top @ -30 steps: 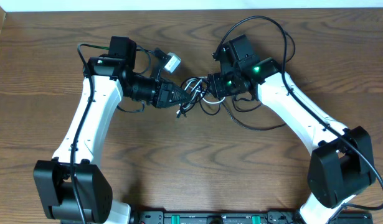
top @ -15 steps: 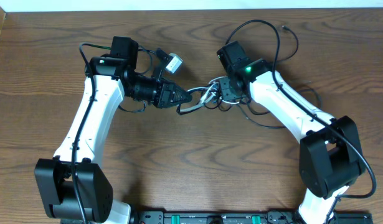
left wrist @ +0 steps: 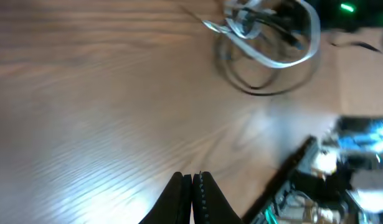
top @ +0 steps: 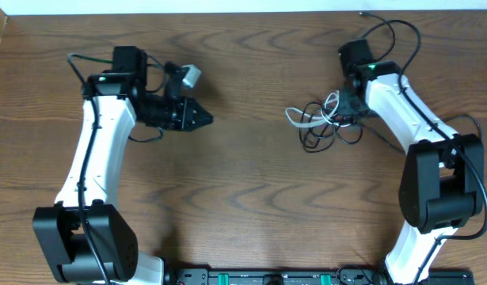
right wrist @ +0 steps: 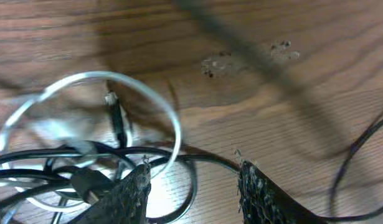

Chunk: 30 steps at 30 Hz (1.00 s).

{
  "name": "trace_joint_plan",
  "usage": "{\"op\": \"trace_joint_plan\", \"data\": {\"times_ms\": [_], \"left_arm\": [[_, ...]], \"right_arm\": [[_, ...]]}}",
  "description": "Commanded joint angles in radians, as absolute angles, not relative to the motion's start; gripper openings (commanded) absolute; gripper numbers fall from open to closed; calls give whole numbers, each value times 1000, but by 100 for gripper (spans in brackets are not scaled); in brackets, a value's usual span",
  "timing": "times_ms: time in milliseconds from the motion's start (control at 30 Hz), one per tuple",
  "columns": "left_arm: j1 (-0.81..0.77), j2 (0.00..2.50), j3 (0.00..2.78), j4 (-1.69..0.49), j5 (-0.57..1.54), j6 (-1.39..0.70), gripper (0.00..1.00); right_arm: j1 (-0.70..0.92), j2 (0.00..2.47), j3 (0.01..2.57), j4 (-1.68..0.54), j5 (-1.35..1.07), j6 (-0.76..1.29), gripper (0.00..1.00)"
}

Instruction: Untangle cables

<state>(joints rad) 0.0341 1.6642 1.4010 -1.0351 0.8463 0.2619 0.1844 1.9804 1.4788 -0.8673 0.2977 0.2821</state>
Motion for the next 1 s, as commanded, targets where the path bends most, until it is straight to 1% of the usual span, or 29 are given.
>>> {"op": "trace_joint_plan", "data": {"times_ms": [0,167,233,333,500,533,567,600,633,667,700,767,800,833,867,900,933,967], "left_arm": [[49,1649,1406,-1018,764,150,7],[49,1649,1406,-1000,697,87,7],[48,1649,1406,-1000,686,88,7],[48,1649,1406,-1000,686,88,7],[47,1650,1406,-1000,686,88,8],[47,1650,1406,-1000,686,88,7],[46,1650,1406,-1000,686,88,8],[46,1650,1406,-998,686,88,7],[46,1650,1406,-996,686,88,7],[46,1650,1405,-992,686,88,8],[46,1650,1404,-990,686,88,8],[46,1652,1403,-991,686,87,7],[46,1653,1400,-990,686,87,7],[46,1654,1396,-990,686,87,7],[46,1654,1393,-989,686,87,7],[46,1654,1392,-987,686,87,8],[46,1654,1392,-984,686,86,7],[44,1654,1392,-981,686,82,7]], "right_arm": [[186,1982,1474,-861,178,299,43],[192,1982,1474,-857,58,290,42],[207,1982,1474,-839,-63,290,40],[235,1982,1474,-813,-203,245,40],[287,1982,1474,-799,-217,167,41],[298,1982,1474,-799,-217,146,40],[302,1982,1474,-800,-218,140,38],[306,1982,1474,-800,-229,139,33],[308,1982,1474,-800,-275,114,26],[310,1982,1474,-800,-340,76,23],[309,1982,1475,-802,-438,23,17],[304,1978,1482,-814,-472,23,11],[296,1967,1503,-852,-474,28,12],[288,1954,1526,-899,-460,28,19],[278,1942,1552,-953,-393,29,33],[268,1937,1573,-1009,-297,30,43],[264,1937,1579,-1030,-242,42,51],[258,1937,1580,-1049,-152,83,55]]}}
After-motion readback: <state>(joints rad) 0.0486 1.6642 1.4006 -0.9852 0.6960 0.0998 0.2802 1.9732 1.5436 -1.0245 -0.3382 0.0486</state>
